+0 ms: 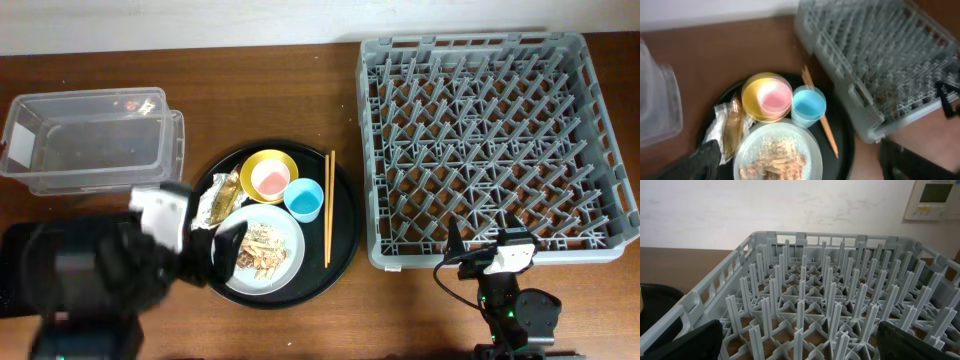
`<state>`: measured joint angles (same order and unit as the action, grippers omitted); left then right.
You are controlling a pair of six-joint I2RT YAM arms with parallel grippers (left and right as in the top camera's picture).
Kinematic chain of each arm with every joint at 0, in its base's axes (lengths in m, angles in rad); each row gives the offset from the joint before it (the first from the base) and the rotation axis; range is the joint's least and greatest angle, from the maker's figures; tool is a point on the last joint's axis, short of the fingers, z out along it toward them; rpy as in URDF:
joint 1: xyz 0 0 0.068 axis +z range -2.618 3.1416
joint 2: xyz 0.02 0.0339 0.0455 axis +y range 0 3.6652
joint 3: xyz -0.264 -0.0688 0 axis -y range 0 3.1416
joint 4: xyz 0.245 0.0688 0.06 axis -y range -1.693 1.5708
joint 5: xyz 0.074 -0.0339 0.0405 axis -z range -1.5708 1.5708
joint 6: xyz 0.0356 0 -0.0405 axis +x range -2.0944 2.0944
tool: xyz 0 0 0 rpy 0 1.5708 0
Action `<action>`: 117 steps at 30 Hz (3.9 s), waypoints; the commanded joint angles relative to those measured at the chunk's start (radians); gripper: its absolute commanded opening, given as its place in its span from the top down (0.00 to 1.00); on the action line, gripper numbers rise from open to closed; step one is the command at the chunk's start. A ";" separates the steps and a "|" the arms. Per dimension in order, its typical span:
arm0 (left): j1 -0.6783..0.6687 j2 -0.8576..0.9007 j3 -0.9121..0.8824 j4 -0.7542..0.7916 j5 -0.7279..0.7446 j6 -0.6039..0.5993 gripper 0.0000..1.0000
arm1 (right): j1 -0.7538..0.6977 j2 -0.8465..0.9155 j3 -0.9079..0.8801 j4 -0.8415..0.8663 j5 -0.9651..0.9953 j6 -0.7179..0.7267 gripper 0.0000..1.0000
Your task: Sort waste into correct bins and load items into the dishwasher rack
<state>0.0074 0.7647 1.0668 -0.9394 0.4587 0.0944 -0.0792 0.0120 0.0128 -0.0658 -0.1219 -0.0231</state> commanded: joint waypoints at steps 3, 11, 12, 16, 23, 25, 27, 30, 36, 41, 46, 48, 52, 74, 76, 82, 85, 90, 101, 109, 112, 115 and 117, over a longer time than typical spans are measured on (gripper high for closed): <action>-0.004 0.300 0.133 -0.075 0.093 0.023 0.00 | -0.006 -0.008 -0.007 -0.001 -0.002 0.004 0.02; 0.015 0.544 0.230 -0.117 -0.410 -0.359 0.00 | -0.006 -0.008 -0.007 -0.001 -0.002 0.004 0.02; 0.015 0.563 0.230 -0.126 -0.410 -0.359 0.00 | -0.006 -0.008 -0.007 -0.001 -0.002 0.004 0.02; 0.015 0.686 0.230 -0.135 -0.346 -0.351 0.30 | -0.006 -0.008 -0.007 -0.001 -0.002 0.004 0.02; -0.010 0.904 0.230 -0.066 -0.346 -0.325 0.44 | -0.006 -0.008 -0.007 -0.002 -0.002 0.004 0.01; -0.014 0.961 0.230 -0.052 -0.343 -0.285 0.48 | -0.006 -0.008 -0.007 -0.001 -0.002 0.004 0.02; -0.020 0.999 0.230 -0.048 -0.344 -0.280 0.48 | -0.006 -0.008 -0.007 -0.001 -0.002 0.004 0.02; -0.019 1.037 0.230 -0.002 -0.350 -0.280 0.48 | -0.006 -0.008 -0.007 -0.001 -0.002 0.004 0.02; -0.033 1.093 0.227 0.043 -0.370 -0.257 0.48 | -0.006 -0.008 -0.007 -0.001 -0.002 0.004 0.02; -0.037 1.134 0.224 0.086 -0.381 -0.256 0.48 | -0.006 -0.008 -0.007 -0.001 -0.002 0.004 0.02; -0.051 1.150 0.223 0.086 -0.380 -0.256 0.48 | -0.006 -0.008 -0.007 -0.001 -0.002 0.004 0.02; -0.067 1.151 0.213 0.098 -0.381 -0.256 0.48 | -0.006 -0.008 -0.007 -0.001 -0.002 0.004 0.02; -0.073 1.151 0.203 0.090 -0.381 -0.257 0.58 | -0.006 -0.008 -0.007 -0.002 -0.002 0.004 0.02; -0.070 1.105 0.344 -0.131 -0.278 -0.265 0.99 | -0.006 -0.008 -0.007 -0.001 -0.002 0.004 0.02; -0.070 1.084 0.344 -0.144 -0.278 -0.266 0.99 | -0.006 -0.008 -0.007 -0.001 -0.002 0.004 0.02; -0.050 1.016 0.344 -0.147 -0.280 -0.274 0.99 | -0.006 -0.008 -0.007 -0.001 -0.002 0.004 0.02; 0.000 0.983 0.344 -0.151 -0.278 -0.315 0.99 | -0.006 -0.008 -0.007 -0.001 -0.002 0.004 0.02; 0.084 0.874 0.344 -0.143 -0.161 -0.318 0.99 | -0.006 -0.008 -0.007 -0.001 -0.002 0.004 0.02; 0.215 0.777 0.344 0.190 -0.025 -0.450 0.99 | -0.006 -0.008 -0.007 -0.001 -0.002 0.004 0.01; 0.357 0.781 0.335 0.404 -0.364 -0.660 0.99 | -0.006 -0.008 -0.007 -0.001 -0.002 0.004 0.02; 0.362 0.813 0.335 0.438 -0.403 -0.689 0.99 | -0.006 -0.008 -0.007 -0.001 -0.002 0.004 0.02; 0.362 0.908 0.335 0.500 -0.407 -0.690 0.99 | -0.006 -0.008 -0.007 -0.001 -0.002 0.004 0.02; 0.362 0.947 0.335 0.533 -0.406 -0.690 0.93 | -0.006 -0.008 -0.007 -0.002 -0.002 0.004 0.02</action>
<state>0.3672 1.6444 1.3991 -0.4274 0.0769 -0.5804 -0.0792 0.0113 0.0128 -0.0654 -0.1219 -0.0227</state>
